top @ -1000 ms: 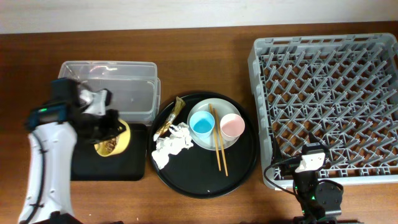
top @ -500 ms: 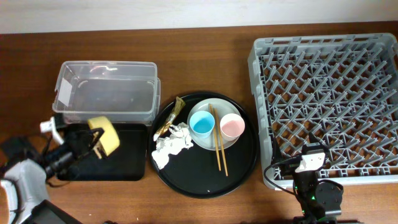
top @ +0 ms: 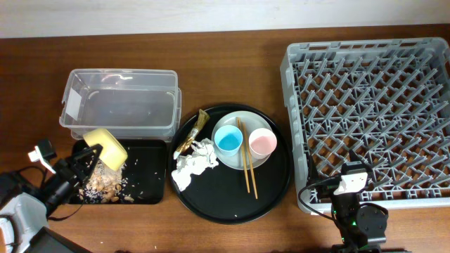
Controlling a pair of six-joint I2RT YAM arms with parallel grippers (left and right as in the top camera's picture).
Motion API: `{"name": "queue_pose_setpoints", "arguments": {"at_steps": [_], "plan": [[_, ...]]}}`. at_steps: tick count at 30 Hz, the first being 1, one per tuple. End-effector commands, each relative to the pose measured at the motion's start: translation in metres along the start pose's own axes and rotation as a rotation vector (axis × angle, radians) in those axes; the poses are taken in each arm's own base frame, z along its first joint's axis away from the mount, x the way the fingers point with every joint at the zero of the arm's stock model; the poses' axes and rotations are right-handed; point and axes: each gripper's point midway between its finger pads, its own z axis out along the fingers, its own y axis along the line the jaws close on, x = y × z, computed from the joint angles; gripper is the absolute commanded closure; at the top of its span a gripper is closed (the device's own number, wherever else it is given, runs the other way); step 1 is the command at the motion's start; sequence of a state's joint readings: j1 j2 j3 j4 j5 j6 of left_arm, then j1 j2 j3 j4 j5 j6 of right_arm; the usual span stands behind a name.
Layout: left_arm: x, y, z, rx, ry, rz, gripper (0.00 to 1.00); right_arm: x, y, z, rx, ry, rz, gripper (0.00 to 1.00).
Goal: Sort waste into correct bins and load items into the dishwasher rack
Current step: 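Tip the yellow bowl over the black tray to dump scraps, then return the empty yellow bowl to the round tray, release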
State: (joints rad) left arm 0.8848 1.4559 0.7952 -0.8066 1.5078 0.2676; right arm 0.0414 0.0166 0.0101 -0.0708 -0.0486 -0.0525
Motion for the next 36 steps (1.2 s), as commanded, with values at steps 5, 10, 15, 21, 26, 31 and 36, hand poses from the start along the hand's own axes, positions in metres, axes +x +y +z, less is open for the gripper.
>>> {"name": "queue_pose_setpoints", "arguments": {"at_steps": [5,10,15,21,26,31,36], "plan": [[-0.005,-0.012,-0.002,0.062,-0.022,0.004,1.0,0.002,0.0,0.0,0.001,0.005,0.005,0.01],[-0.005,-0.012,-0.001,0.064,-0.017,-0.112,1.0,0.002,0.0,0.0,0.001,0.005,0.005,0.01],[-0.007,-0.012,-0.001,0.064,-0.016,-0.135,0.99,0.002,0.0,0.0,0.001,0.005,0.005,0.01],[-0.009,-0.012,-0.001,0.064,-0.015,-0.101,0.97,0.002,0.0,0.0,0.001,0.005,0.005,0.01],[-0.01,-0.009,0.0,0.047,-0.01,-0.09,0.98,0.002,0.0,0.0,0.001,0.005,0.005,0.01],[0.002,-0.009,0.012,0.028,0.043,-0.125,0.99,0.002,0.0,0.0,0.001,0.005,0.005,0.01],[0.023,-0.018,0.043,-0.142,0.195,-0.031,0.99,0.002,0.0,0.0,0.001,0.005,0.005,0.01]]}}
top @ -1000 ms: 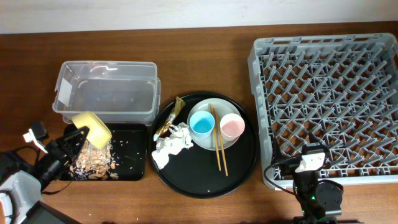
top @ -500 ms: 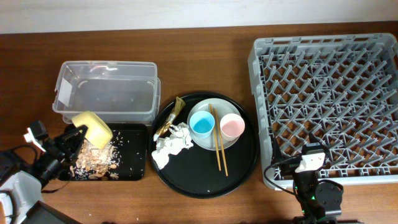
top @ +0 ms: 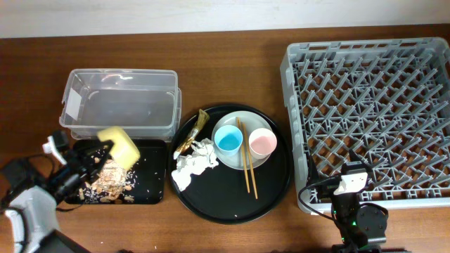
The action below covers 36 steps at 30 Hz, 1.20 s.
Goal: Sort waste into correct bins and load items into the dishwasher rack
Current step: 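Return the empty yellow bowl to the round tray, release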
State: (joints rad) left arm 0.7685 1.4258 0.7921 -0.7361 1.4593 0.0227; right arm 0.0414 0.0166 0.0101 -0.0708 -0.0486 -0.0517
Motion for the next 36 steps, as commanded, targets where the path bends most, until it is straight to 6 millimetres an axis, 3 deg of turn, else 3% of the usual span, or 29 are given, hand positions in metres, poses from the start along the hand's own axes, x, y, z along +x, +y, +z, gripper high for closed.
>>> {"name": "queue_pose_setpoints", "arguments": {"at_steps": [1,3,5,10,17,22,28,36], "plan": [[0.016,-0.018,0.03,-0.206,0.125,0.144,0.99,0.002,0.0,0.0,0.001,0.005,0.004,0.01],[0.037,-0.036,0.056,-0.333,0.212,0.264,0.99,0.002,0.0,0.0,0.001,0.005,0.004,0.01],[0.055,-0.045,0.07,-0.411,0.248,0.342,0.99,0.002,0.0,0.0,0.001,0.005,0.004,0.01],[0.122,-0.047,0.098,-0.616,0.359,0.546,0.99,0.002,0.0,0.0,0.001,0.005,0.005,0.01],[0.218,-0.029,0.128,-0.731,0.565,0.762,0.99,0.002,0.0,0.0,0.001,0.005,0.004,0.01],[0.259,0.005,0.137,-0.834,0.694,0.864,0.99,0.002,0.0,0.0,0.001,0.005,0.004,0.01],[0.27,0.033,0.137,-0.914,0.768,0.865,0.98,0.002,0.0,0.0,0.001,0.005,0.004,0.01],[0.273,0.036,0.134,-0.921,0.794,0.852,0.83,0.002,0.0,0.0,0.001,0.005,0.004,0.01]]}}
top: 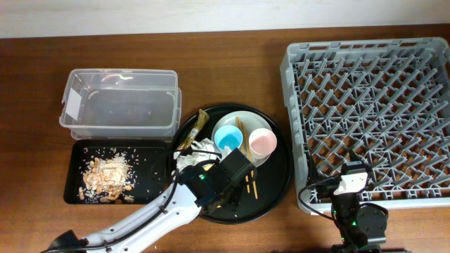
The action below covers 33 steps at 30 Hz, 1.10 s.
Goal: Sort waste into correct bins and load items into the dishwasher rack
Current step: 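Return the empty yellow bowl to the round tray, release, then grasp the crumpled white tissue with the left gripper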
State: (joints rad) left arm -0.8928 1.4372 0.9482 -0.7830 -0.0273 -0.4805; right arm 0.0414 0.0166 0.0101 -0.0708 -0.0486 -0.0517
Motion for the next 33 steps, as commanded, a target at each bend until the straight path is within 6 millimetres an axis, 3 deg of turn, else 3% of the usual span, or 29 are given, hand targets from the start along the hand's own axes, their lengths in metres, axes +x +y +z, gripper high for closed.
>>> {"name": "queue_pose_setpoints", "arguments": {"at_steps": [1,6,9,12,14,18,23,28,33], "plan": [[0.003,-0.001,0.001,0.004,0.018,-0.003,0.8,0.002,0.0,0.0,0.001,0.005,0.004,0.01],[-0.009,0.001,-0.007,-0.011,-0.022,-0.005,0.76,0.002,0.0,0.0,0.001,0.005,0.004,0.01],[-0.036,0.004,-0.031,-0.037,-0.087,-0.008,0.7,0.002,0.0,0.0,0.001,0.005,0.004,0.01],[-0.052,0.017,-0.053,-0.107,-0.12,0.06,0.52,0.002,0.0,0.0,0.001,0.005,0.004,0.01],[-0.057,0.03,-0.065,-0.165,-0.117,0.131,0.49,0.002,0.0,0.0,0.001,0.005,0.004,0.01],[-0.062,0.081,-0.08,-0.375,-0.104,0.152,0.44,0.002,0.0,0.0,0.001,0.005,0.004,0.01],[-0.063,0.124,-0.078,-0.434,-0.025,0.202,0.36,0.002,0.0,0.0,0.001,0.005,0.004,0.01],[-0.075,0.157,-0.069,-0.451,-0.016,0.164,0.37,0.002,0.0,0.0,0.001,0.005,0.004,0.01],[-0.07,0.14,-0.036,-0.209,0.066,0.288,0.34,0.002,0.0,0.0,0.001,0.005,0.004,0.01]]}}
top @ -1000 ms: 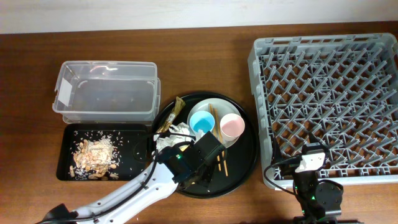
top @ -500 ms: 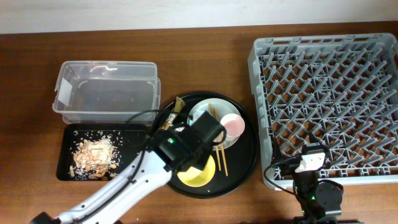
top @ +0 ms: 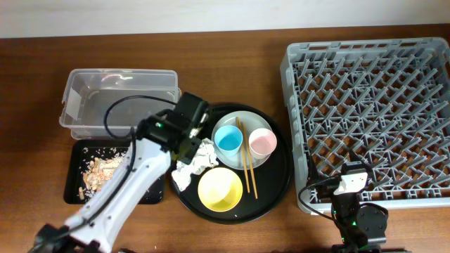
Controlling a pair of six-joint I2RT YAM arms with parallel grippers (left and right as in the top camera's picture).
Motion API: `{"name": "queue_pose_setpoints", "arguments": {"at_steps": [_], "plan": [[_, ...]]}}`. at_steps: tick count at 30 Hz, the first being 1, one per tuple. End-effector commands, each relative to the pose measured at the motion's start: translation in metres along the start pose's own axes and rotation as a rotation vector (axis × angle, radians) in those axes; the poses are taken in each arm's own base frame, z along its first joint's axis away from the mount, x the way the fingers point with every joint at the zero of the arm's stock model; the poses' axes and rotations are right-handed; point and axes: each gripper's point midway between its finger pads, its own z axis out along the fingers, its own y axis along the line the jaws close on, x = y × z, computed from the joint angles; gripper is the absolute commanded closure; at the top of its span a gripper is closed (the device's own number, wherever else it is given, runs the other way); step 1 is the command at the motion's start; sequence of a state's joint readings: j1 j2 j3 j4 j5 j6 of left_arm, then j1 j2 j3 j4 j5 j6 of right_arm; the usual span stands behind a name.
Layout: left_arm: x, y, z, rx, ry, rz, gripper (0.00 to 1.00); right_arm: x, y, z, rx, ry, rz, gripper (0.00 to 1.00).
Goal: Sort waste into correct bins and load items into the dishwasher rack
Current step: 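Grasp the crumpled white tissue with the left gripper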
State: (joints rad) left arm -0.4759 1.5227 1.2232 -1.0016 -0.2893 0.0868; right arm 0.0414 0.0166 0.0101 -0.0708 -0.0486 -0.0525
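A yellow bowl point(top: 220, 190) sits upright and free on the front of the round black tray point(top: 278, 186). On the same tray a white plate point(top: 242, 117) carries a blue cup point(top: 228, 140) and a pink cup point(top: 262, 142), with chopsticks point(top: 248, 169) lying across it. Crumpled white tissue point(top: 191, 165) and a brown wrapper point(top: 203, 117) lie at the tray's left. My left gripper point(top: 191, 139) hovers over the tray's left edge, just above the tissue, and its jaws cannot be made out. My right gripper point(top: 349, 184) rests by the front edge of the grey dishwasher rack point(top: 369, 105).
A clear plastic bin point(top: 119, 105) stands at the back left. In front of it lies a black rectangular tray point(top: 74, 190) with food scraps. My left arm stretches diagonally across that tray. A cable loops beside the rack's front left corner.
The left gripper has moved from the front of the round tray to its left edge, above the tissue. The yellow bowl now shows, standing free on the tray's front.
First my left gripper held the yellow bowl tipped over the scrap tray, and it still did a moment later, slightly higher. Then the arm reached over the round tray's front, covering the bowl. Now the bowl stands there alone. The right arm has not moved.
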Motion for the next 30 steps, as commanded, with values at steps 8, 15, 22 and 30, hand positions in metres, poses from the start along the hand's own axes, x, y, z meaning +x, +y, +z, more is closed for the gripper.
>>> {"name": "queue_pose_setpoints", "arguments": {"at_steps": [8,15,22,30], "plan": [[0.005,-0.057,0.038,0.342,0.112,0.037,0.47,0.002,0.0,0.0,0.001,0.005,0.005,0.01],[0.016,-0.065,0.058,0.352,0.196,0.008,0.47,0.002,0.0,0.0,0.001,0.005,0.005,0.01],[0.018,-0.069,0.073,0.35,0.226,0.002,0.46,0.002,0.0,0.0,0.001,0.005,0.005,0.01],[0.019,-0.074,0.089,0.348,0.214,0.0,0.46,0.002,0.0,0.0,0.001,0.005,0.005,0.01]]}}
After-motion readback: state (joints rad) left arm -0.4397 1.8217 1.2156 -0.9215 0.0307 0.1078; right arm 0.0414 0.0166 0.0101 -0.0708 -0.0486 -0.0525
